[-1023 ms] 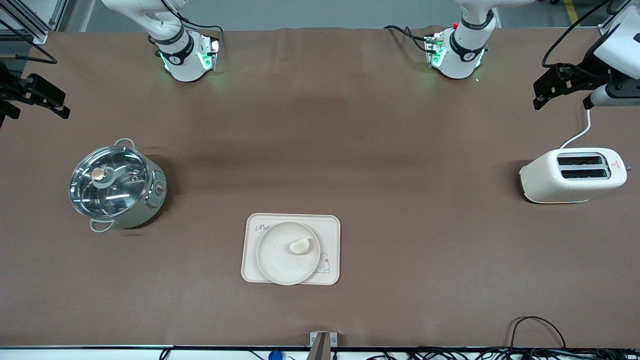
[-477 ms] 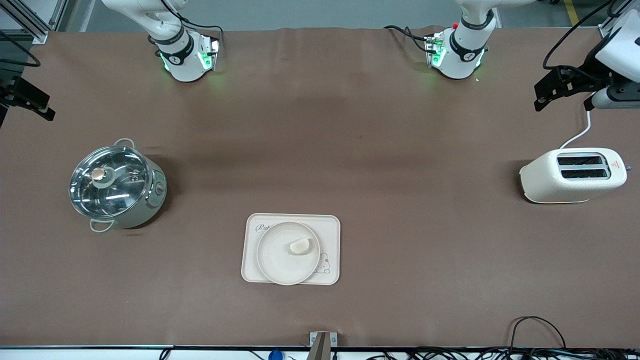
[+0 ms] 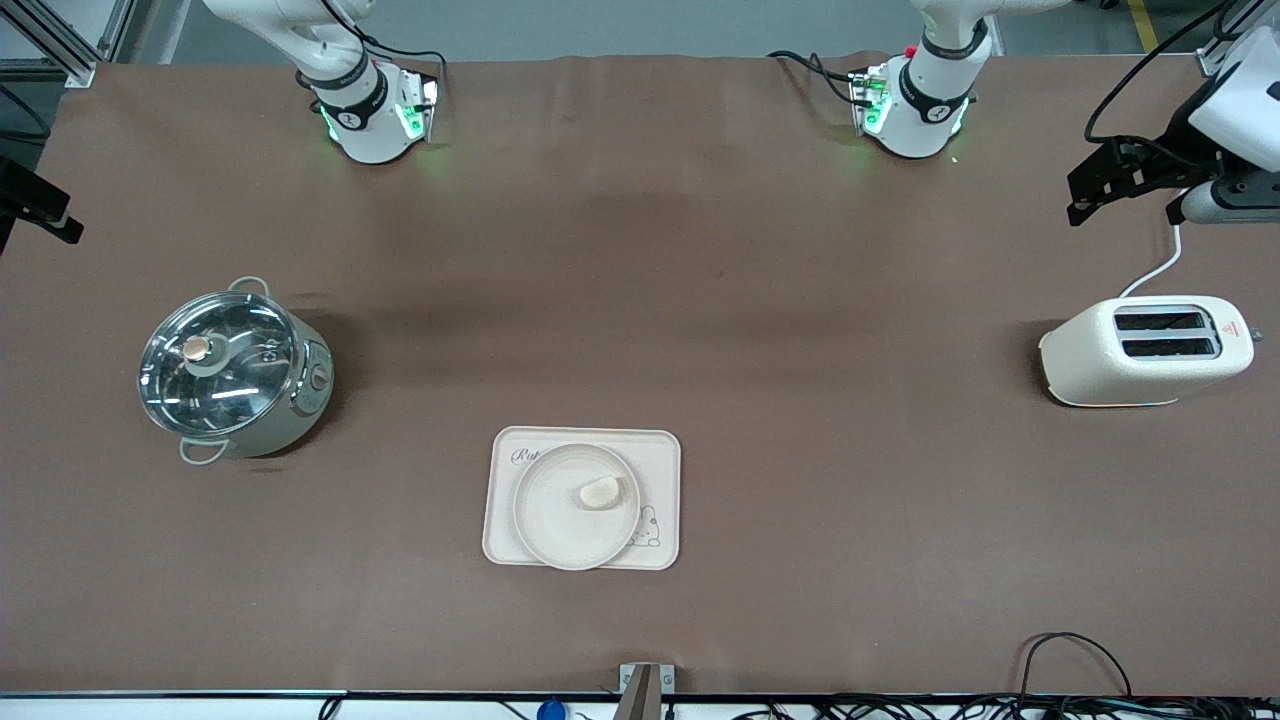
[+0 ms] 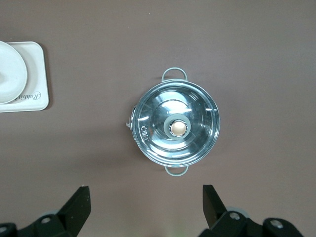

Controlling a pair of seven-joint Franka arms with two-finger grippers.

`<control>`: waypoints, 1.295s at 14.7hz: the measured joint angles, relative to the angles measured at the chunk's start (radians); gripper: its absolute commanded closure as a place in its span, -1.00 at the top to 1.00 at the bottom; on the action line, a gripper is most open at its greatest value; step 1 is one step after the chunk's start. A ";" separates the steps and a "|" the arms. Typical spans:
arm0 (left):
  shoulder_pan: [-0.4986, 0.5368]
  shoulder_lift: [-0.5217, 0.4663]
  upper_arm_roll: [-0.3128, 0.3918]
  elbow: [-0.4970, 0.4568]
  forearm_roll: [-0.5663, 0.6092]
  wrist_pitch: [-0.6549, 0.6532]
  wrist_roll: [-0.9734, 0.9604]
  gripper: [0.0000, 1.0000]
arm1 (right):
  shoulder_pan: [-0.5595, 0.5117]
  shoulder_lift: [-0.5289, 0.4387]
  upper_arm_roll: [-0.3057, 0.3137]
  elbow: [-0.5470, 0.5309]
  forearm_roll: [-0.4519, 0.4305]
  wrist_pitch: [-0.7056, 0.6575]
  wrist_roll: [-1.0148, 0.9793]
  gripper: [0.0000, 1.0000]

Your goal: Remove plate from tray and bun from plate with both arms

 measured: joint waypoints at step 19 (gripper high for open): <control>-0.005 0.028 -0.011 0.010 0.000 0.007 -0.001 1.00 | 0.009 0.003 0.004 -0.006 0.000 0.007 -0.037 1.00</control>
